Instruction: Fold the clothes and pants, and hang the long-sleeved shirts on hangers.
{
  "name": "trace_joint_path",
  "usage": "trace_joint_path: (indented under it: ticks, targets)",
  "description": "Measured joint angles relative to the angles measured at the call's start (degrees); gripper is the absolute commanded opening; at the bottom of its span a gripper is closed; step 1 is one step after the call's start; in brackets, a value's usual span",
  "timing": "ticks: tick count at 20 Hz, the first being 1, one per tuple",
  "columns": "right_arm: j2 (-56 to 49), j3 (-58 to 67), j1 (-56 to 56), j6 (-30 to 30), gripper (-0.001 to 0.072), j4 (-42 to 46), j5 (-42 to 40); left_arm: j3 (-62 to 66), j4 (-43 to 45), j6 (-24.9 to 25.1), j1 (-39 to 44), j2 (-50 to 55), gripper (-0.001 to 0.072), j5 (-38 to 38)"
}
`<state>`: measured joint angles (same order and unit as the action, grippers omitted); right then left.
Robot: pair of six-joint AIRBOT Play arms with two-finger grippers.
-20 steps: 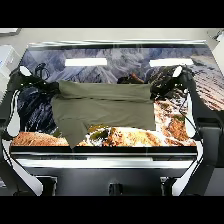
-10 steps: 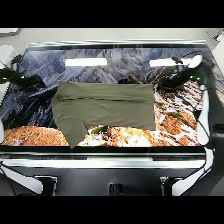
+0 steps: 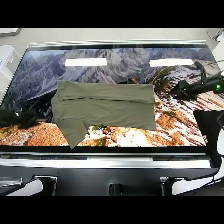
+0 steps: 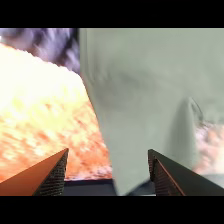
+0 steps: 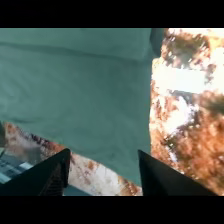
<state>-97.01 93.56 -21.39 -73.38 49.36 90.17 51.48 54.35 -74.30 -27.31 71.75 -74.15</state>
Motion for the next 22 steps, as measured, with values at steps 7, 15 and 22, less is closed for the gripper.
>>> trace_joint_path:
  ticks: [7,15,22]
  targets:
    - [3.9,-6.8,-0.8,1.2,0.0486,-3.2,0.0,-20.7,-14.3,11.3,-1.4,-4.6,0.0580,9.9]
    - [4.7,-7.5,-0.9,0.9,0.0486,-3.8,0.9,-23.8,-19.2,14.4,-0.9,-2.9,0.0579,14.6]
    - [4.8,-7.5,-0.9,1.0,0.0486,-3.8,1.1,-23.9,-23.3,14.8,4.7,0.4,0.0407,17.8]
